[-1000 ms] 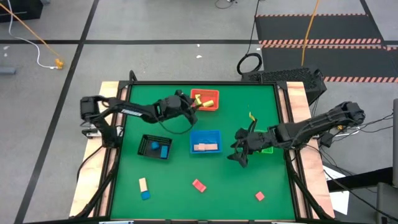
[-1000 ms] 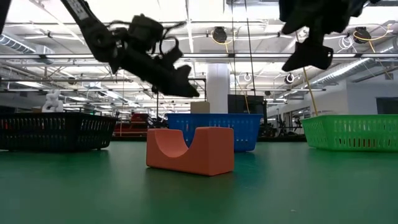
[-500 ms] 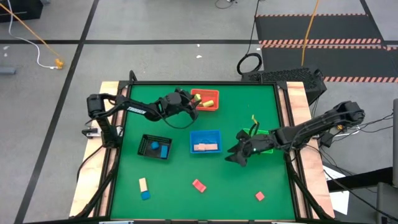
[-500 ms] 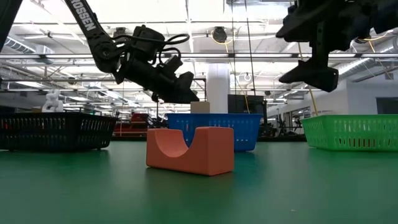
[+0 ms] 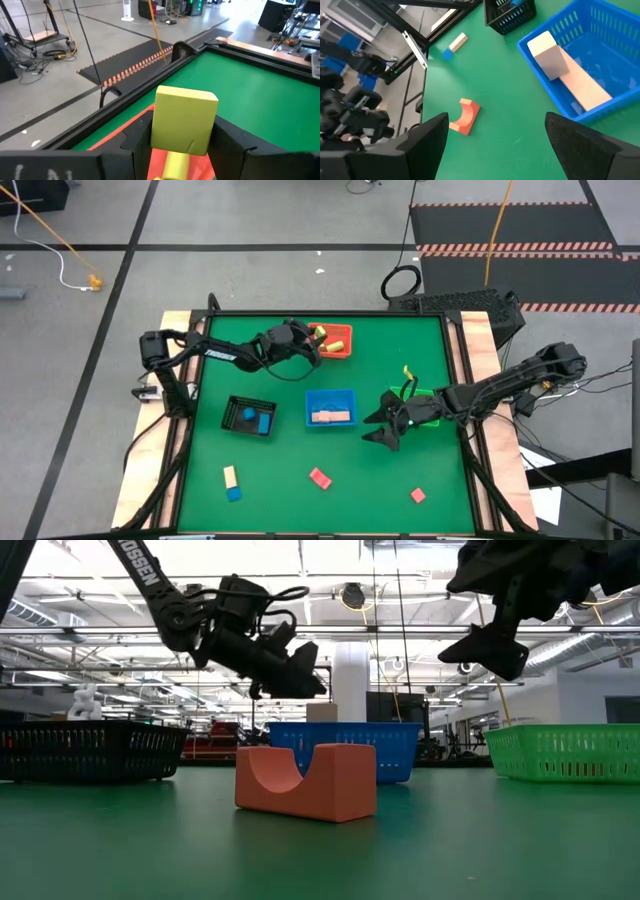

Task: Sort & place blocks by color
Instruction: Put the green block into the red bin, then put the right red block into the green bin

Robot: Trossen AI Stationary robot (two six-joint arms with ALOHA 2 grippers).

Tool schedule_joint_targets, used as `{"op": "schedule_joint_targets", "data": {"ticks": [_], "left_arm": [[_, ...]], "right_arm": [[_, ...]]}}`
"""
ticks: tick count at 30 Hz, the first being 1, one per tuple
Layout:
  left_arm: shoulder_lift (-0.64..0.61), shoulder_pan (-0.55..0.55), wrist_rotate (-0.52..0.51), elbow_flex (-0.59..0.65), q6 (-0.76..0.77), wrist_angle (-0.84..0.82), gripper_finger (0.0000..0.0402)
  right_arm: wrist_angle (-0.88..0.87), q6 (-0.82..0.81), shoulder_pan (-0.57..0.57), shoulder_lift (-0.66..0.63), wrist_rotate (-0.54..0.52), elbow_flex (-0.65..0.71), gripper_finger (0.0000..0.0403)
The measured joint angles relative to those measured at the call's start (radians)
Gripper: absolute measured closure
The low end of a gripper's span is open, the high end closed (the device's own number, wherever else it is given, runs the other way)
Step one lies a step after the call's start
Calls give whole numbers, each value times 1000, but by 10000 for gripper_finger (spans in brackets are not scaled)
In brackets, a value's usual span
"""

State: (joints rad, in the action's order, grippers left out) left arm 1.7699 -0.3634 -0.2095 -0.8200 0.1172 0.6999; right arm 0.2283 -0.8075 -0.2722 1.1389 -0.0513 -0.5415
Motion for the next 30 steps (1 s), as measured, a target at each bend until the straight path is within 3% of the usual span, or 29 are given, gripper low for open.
{"op": "schedule_joint_targets", "data": {"ticks": [7, 14, 24, 30], "left_arm": [[92, 1, 35, -95, -2, -88, 254], [153, -3, 33, -172, -4, -144, 241], [154, 2, 33, -184, -8, -234, 217], [105, 2, 33, -184, -9, -240, 185]], "right_arm": [[-1, 71, -6, -32, 0, -1, 83], [-72, 62, -20, -34, -2, -2, 83], [-127, -30, -52, -39, 5, -10, 83], [-278, -46, -107, -41, 23, -118, 83]]}}
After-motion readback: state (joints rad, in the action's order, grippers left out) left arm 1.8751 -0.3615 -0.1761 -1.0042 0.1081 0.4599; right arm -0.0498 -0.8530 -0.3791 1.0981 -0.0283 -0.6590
